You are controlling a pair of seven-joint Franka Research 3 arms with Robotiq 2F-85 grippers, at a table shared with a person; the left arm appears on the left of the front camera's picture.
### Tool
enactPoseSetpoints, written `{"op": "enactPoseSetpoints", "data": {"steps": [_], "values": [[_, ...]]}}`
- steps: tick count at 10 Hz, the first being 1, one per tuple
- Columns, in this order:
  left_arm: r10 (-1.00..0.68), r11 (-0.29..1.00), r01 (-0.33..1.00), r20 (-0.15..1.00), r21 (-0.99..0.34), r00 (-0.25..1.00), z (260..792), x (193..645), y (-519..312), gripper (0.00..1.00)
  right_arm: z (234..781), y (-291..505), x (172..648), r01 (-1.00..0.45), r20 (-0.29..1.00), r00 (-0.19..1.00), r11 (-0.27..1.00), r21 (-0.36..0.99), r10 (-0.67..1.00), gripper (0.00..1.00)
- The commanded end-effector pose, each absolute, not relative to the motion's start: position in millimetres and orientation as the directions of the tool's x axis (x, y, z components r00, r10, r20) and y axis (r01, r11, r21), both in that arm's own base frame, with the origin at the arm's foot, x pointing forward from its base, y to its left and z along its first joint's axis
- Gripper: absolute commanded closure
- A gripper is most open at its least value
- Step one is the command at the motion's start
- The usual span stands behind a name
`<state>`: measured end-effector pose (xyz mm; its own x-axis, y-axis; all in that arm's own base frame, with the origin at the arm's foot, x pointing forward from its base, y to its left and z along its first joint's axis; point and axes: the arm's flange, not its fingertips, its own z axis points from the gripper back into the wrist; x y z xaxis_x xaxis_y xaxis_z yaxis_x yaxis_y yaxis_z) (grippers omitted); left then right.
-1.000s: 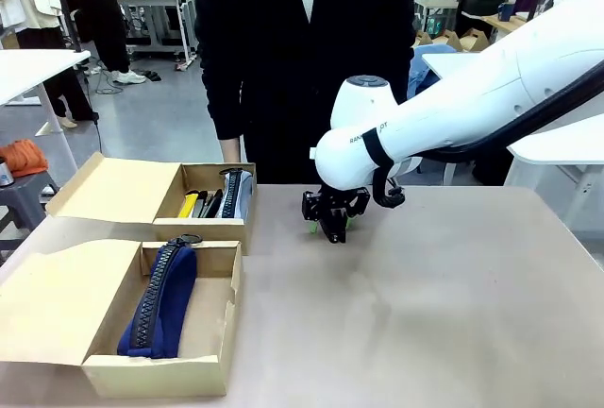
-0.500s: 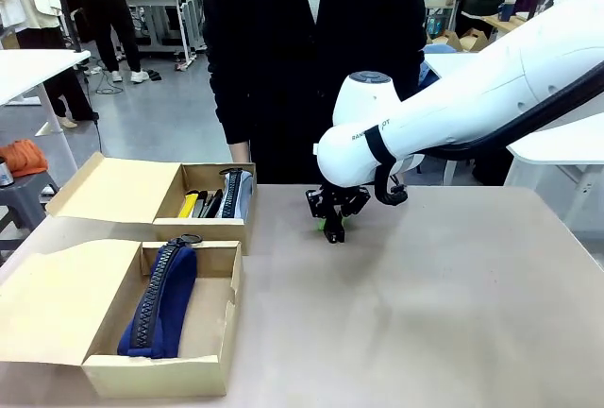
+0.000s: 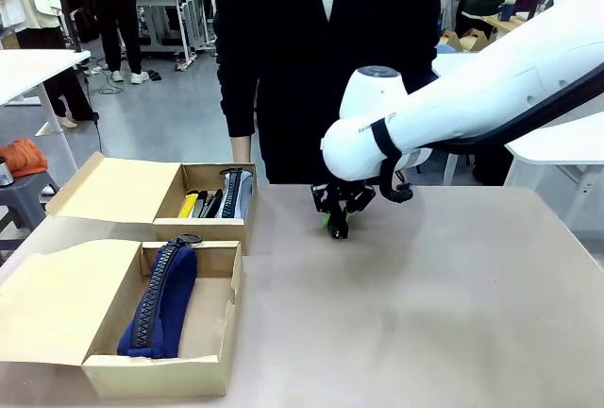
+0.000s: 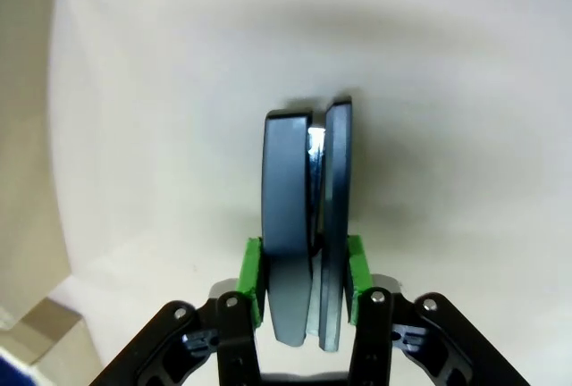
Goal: Place items inside the box.
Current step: Pick up a Pencil pouch or Stapler and place it inside the Mailer Box closest to the robot.
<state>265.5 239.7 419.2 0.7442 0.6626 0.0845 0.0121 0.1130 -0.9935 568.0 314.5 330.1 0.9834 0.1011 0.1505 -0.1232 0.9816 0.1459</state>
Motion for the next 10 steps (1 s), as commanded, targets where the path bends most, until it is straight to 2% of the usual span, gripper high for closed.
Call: {"op": "enactPoseSetpoints", "data": {"steps": [1, 2, 3, 5, 6, 7, 8, 9, 10], "values": [[0.665, 0.109, 0.037, 0.101, -0.993, 0.74, 419.3, 264.5, 237.9, 0.0, 392.1, 255.2, 531.6, -0.006, 0.08, 0.996, 0.916, 0.4, -0.029, 1.0], [0.665, 0.109, 0.037, 0.101, -0.993, 0.74, 419.3, 264.5, 237.9, 0.0, 418.3, 238.5, 501.8, 0.081, -0.017, 0.996, 0.854, 0.514, -0.084, 1.0], [0.665, 0.109, 0.037, 0.101, -0.993, 0.74, 419.3, 264.5, 237.9, 0.0, 432.9, 231.1, 466.5, 0.111, -0.039, 0.994, 0.843, 0.526, -0.106, 1.0], [0.665, 0.109, 0.037, 0.101, -0.993, 0.74, 419.3, 264.5, 237.9, 0.0, 439.4, 229.0, 388.8, -0.074, 0.055, 0.997, 0.818, 0.57, 0.051, 1.0], [0.665, 0.109, 0.037, 0.101, -0.993, 0.74, 419.3, 264.5, 237.9, 0.0, 435.7, 223.4, 367.6, -0.156, 0.071, 0.987, 0.764, 0.626, 0.144, 1.0], [0.665, 0.109, 0.037, 0.101, -0.993, 0.74, 419.3, 264.5, 237.9, 0.0, 434.3, 209.3, 368.7, -0.162, 0.089, 0.986, 0.698, 0.698, 0.14, 1.0], [0.665, 0.109, 0.037, 0.101, -0.993, 0.74, 419.3, 264.5, 237.9, 0.0, 449.5, 235.5, 393.1, -0.038, 0.017, 0.999, 0.813, 0.581, 0.035, 1.0], [0.665, 0.109, 0.037, 0.101, -0.993, 0.74, 419.3, 264.5, 237.9, 0.0, 449.5, 235.5, 393.1, -0.038, 0.017, 0.999, 0.813, 0.581, 0.035, 1.0], [0.665, 0.109, 0.037, 0.101, -0.993, 0.74, 419.3, 264.5, 237.9, 0.0, 443.5, 224.2, 363.3, -0.106, 0.057, 0.994, 0.776, 0.621, 0.09, 0.58]]}}
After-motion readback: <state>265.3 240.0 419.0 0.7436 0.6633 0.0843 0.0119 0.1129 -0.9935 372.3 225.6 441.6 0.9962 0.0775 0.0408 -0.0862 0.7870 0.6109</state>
